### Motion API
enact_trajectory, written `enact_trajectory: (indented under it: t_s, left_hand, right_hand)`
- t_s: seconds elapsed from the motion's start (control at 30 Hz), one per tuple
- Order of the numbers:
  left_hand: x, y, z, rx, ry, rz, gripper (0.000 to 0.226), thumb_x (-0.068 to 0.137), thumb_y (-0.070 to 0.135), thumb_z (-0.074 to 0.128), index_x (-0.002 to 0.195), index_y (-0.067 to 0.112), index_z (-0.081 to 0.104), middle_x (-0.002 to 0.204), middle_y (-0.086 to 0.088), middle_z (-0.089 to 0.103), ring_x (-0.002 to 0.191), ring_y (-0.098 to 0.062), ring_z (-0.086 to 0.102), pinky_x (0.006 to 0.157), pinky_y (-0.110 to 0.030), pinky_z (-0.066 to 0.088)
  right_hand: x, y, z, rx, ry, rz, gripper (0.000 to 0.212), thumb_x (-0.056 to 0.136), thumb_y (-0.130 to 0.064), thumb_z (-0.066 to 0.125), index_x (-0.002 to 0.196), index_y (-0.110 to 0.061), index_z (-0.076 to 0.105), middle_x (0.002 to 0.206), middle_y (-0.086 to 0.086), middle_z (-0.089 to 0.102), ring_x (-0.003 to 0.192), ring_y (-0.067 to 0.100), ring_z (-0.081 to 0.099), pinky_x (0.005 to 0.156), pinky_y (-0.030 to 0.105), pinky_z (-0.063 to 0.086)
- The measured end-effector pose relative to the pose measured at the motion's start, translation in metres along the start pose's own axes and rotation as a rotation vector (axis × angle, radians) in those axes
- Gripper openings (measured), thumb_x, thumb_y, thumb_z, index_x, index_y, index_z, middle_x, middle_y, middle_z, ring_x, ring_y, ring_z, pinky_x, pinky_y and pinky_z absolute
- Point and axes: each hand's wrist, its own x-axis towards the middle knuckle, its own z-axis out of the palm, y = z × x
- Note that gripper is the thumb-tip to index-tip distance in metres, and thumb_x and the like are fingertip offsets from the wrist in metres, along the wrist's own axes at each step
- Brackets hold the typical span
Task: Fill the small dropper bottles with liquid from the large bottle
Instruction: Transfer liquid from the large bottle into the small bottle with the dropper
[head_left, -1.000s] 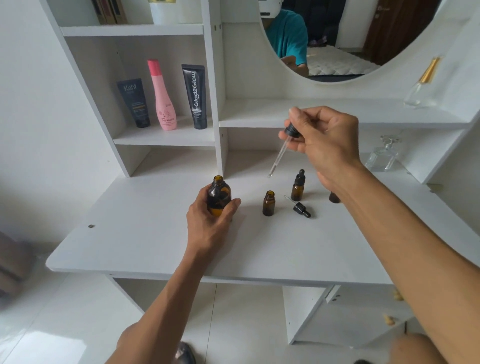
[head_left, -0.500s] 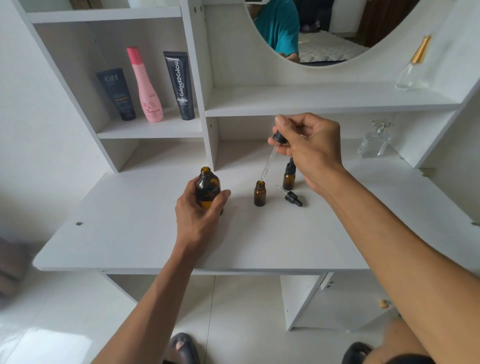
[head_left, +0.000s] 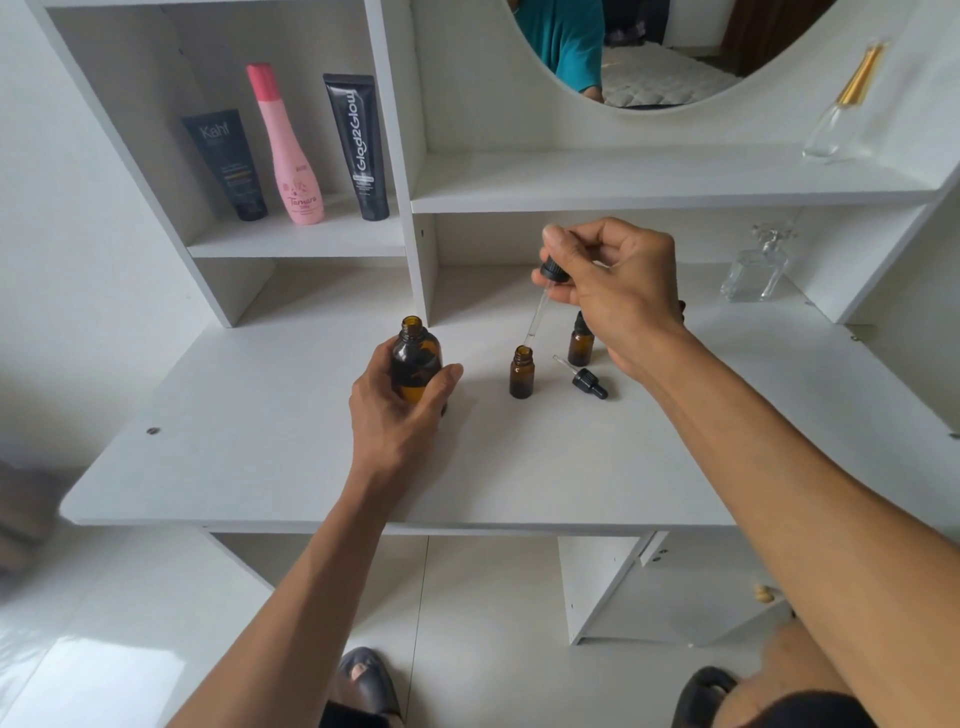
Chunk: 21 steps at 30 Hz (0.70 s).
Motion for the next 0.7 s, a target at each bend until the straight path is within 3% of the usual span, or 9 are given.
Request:
enact_trajectory:
  t_s: [0.17, 0.3, 0.47, 0.7]
  left_hand:
    - [0.0006, 0.0001, -0.0006, 0.010, 0.005, -0.003, 0.031, 0.082, 0.035, 0.081, 0.105, 0.018, 0.067, 0.083, 0.005, 0.070, 0.072, -0.015, 0.065, 0.074, -0.046, 0.060]
    - [0.0001, 0.0011, 0.0007, 0.011, 0.015, 0.005, 0.027, 0.086, 0.026, 0.082, 0.105, 0.014, 0.067, 0.078, 0.005, 0.068, 0.063, -0.008, 0.062, 0.068, -0.037, 0.057]
    - [0.0015, -0.0020, 0.0007, -0.005, 0.007, -0.012, 0.030, 0.084, 0.030, 0.082, 0.107, 0.017, 0.067, 0.081, 0.006, 0.069, 0.068, -0.014, 0.064, 0.070, -0.041, 0.059]
    - [0.0013, -0.0028, 0.0009, -0.002, 0.015, 0.001, 0.032, 0.084, 0.032, 0.082, 0.109, 0.017, 0.067, 0.083, 0.008, 0.068, 0.073, -0.015, 0.064, 0.071, -0.035, 0.056]
  right_hand:
    - [-0.0018, 0.0028, 0.0033, -0.030, -0.030, -0.011, 0.013, 0.090, -0.023, 0.075, 0.085, -0.011, 0.071, 0.085, 0.008, 0.075, 0.074, 0.019, 0.078, 0.074, 0.035, 0.064]
    - [-0.0018, 0.0030, 0.0050, -0.054, -0.039, -0.021, 0.015, 0.090, -0.024, 0.075, 0.085, -0.010, 0.072, 0.086, 0.010, 0.076, 0.074, 0.018, 0.078, 0.072, 0.033, 0.063]
    - [-0.0032, 0.0008, 0.0060, -0.100, -0.048, -0.044, 0.017, 0.090, -0.025, 0.075, 0.082, -0.010, 0.072, 0.084, 0.009, 0.076, 0.073, 0.018, 0.077, 0.071, 0.032, 0.063]
    - [-0.0046, -0.0026, 0.0071, -0.118, -0.061, -0.061, 0.018, 0.089, -0.026, 0.076, 0.078, -0.013, 0.070, 0.083, 0.007, 0.076, 0.073, 0.018, 0.077, 0.071, 0.031, 0.063]
